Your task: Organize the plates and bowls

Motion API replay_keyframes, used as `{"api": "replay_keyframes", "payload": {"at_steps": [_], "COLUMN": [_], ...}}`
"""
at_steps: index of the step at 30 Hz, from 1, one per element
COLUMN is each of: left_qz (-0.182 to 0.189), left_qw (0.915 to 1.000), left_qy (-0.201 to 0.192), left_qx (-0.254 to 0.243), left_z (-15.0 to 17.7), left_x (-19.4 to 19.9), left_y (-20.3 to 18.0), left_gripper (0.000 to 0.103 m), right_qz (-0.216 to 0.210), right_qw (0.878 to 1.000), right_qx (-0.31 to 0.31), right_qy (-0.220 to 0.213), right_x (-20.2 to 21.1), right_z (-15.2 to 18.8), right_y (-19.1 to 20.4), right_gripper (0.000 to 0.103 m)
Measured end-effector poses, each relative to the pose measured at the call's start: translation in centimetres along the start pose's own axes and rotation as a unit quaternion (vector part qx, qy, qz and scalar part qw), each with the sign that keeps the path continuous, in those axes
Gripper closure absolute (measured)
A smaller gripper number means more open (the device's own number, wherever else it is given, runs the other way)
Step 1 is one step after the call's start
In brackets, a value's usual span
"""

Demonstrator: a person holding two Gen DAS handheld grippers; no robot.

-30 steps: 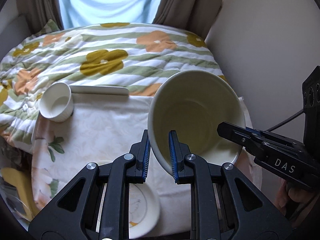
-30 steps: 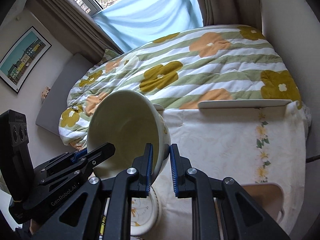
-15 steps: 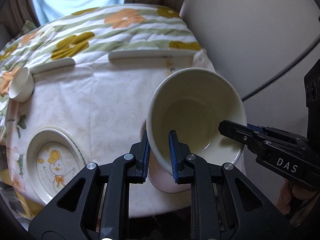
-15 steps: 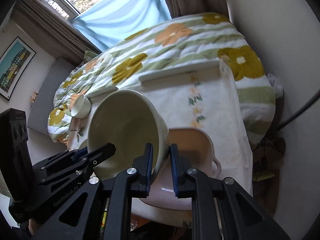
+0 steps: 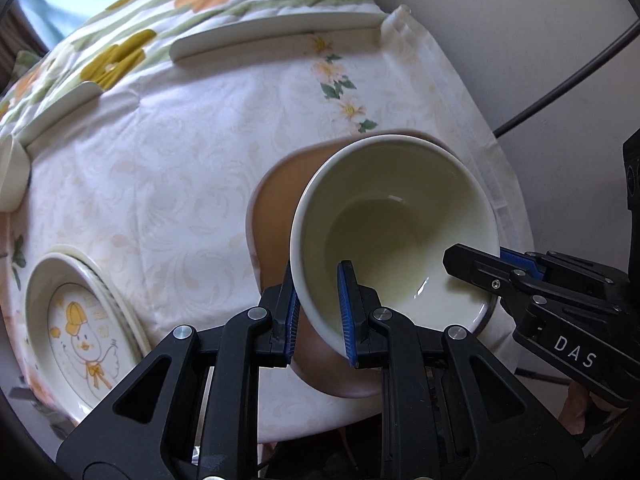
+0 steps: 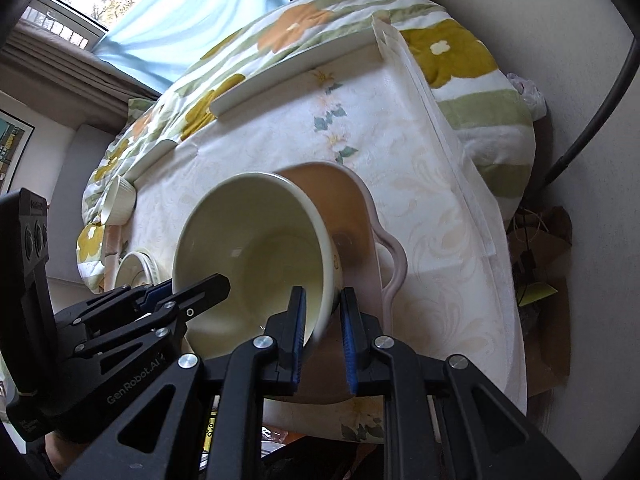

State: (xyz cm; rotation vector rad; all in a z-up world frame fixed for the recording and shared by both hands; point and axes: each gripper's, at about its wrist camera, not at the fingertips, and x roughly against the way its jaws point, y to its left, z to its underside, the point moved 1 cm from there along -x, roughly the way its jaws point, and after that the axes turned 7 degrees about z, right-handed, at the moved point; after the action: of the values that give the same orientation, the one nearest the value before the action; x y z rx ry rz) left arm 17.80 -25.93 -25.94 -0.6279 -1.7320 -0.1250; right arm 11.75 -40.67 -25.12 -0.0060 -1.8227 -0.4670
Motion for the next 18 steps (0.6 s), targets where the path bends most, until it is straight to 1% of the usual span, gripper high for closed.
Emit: {"api": "replay_keyframes", "payload": {"at_steps": [3,7,12,15,18], "left_qz": [-0.006,-0.009,-0.019,-0.022,-0.037], "left_qw": [0.9999,0.9996,0.9989,0.9986,0.9978], "left_qy": [0.008,0.013,0.011,0.013,0.009], "left_qx": [-0.012,-0.021,-0.042,-0.046,-0.055], "left_z": [0.0,-0.1,-0.4,-0.5,-0.5], "left_x": [-0.8,-1.6,-1.8,-1.8,-1.5], "left_y": [0.0,0.3,0.0,0.0,-0.2], "left_gripper": [0.087,0.087,0.087,0.087,0.087], "right_qz": [0.009,0.015,0.028,0.034,0.041], "right_qw": [1.000,1.000,0.999,0.999,0.999], "right_qx": [-0.009,-0.016,-0.015,-0.015,-0.013], "right_qy": [0.008,0.009,0.005,0.007,0.007], "right_x": [-0.7,-1.3,-1.3,-1.2,-0.8], "right_z": [0.1,0.3,0.5,0.6,0.6], "right_y": [-0.1,-0.3,0.0,0.2,0.3], "right_gripper": [0.087,0.087,0.087,0.087,0.087]}}
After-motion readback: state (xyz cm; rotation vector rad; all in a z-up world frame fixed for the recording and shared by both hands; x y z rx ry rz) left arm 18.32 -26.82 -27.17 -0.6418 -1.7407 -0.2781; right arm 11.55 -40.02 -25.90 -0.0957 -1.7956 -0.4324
